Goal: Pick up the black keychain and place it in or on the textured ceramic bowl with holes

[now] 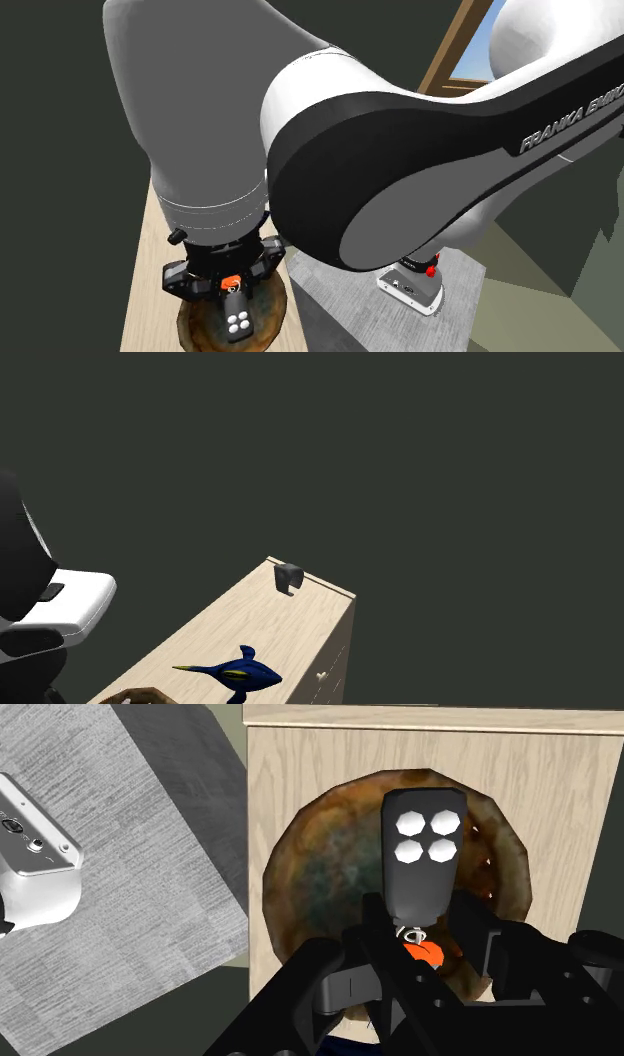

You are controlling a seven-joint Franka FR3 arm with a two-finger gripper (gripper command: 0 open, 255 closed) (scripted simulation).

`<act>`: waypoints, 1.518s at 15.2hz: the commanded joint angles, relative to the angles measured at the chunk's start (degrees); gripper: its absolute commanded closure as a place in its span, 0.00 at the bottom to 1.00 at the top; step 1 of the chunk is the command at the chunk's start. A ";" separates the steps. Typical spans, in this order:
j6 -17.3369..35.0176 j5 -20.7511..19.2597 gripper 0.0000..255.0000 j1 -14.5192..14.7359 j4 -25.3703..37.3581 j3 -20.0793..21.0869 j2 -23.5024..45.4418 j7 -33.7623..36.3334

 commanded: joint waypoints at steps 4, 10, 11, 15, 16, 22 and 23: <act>4.11 -0.45 1.00 -0.08 -2.85 1.01 1.47 0.21; 4.21 -0.46 1.00 -0.08 -2.91 1.03 1.51 0.22; 4.21 -0.46 1.00 -0.08 -2.91 1.03 1.51 0.22; 4.20 -0.46 0.00 -0.08 -2.91 1.03 1.51 0.22; 4.20 -0.46 0.00 -0.08 -2.91 1.03 1.51 0.22; -3.32 -0.30 0.00 -0.40 2.98 -0.83 -0.32 -0.25; -3.31 -0.31 0.00 -0.38 2.98 -0.84 -0.32 -0.25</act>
